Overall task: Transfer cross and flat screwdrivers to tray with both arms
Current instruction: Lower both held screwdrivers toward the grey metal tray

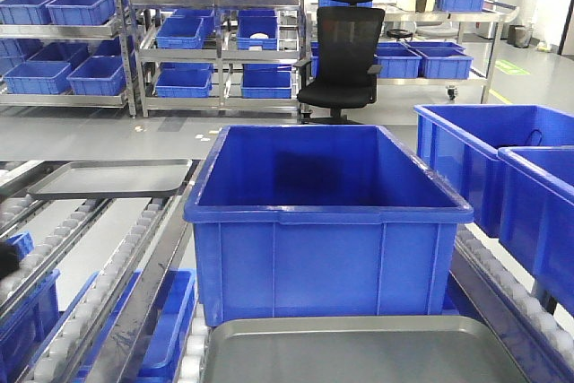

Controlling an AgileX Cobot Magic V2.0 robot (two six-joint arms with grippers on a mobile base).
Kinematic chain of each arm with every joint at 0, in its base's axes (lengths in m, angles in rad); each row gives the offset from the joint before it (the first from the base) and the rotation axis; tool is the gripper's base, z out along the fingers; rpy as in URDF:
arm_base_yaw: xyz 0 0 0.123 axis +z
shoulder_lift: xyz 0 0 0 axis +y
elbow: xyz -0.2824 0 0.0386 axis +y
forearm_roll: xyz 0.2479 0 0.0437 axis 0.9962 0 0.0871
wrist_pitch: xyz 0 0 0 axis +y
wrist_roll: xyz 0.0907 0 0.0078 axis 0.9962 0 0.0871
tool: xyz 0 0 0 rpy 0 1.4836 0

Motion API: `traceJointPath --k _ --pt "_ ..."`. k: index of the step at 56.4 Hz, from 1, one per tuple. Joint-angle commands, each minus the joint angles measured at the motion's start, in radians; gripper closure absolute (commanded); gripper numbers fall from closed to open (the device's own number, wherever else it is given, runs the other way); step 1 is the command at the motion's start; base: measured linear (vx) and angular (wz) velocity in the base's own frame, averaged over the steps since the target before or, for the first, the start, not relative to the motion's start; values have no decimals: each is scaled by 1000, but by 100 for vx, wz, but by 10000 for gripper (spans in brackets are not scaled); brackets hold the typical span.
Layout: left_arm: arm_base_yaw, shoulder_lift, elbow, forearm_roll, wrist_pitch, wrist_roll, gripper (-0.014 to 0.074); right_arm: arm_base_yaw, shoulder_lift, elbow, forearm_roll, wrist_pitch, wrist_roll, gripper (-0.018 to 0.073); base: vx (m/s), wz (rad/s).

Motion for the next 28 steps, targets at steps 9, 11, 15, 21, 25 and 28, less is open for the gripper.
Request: traceJointPath --k 9,11,15,21,25,28 --pt "-248 270 -39 -334 -172 189 594 1 216 -85 350 26 -289 567 0 0" --pt "-282 316 -47 -367 -183 191 594 1 252 -85 379 37 -303 567 0 0" --pt "-335 405 -82 -409 -180 190 594 1 319 -85 417 53 -307 567 0 0" --pt "-366 523 -150 -468 -148 173 594 1 399 -85 425 71 -306 567 0 0" --pt "-365 582 -193 -492 -115 169 594 1 436 -85 429 71 -303 567 0 0" --pt "-365 622 -223 -516 -95 162 594 1 457 -85 432 66 -303 567 0 0"
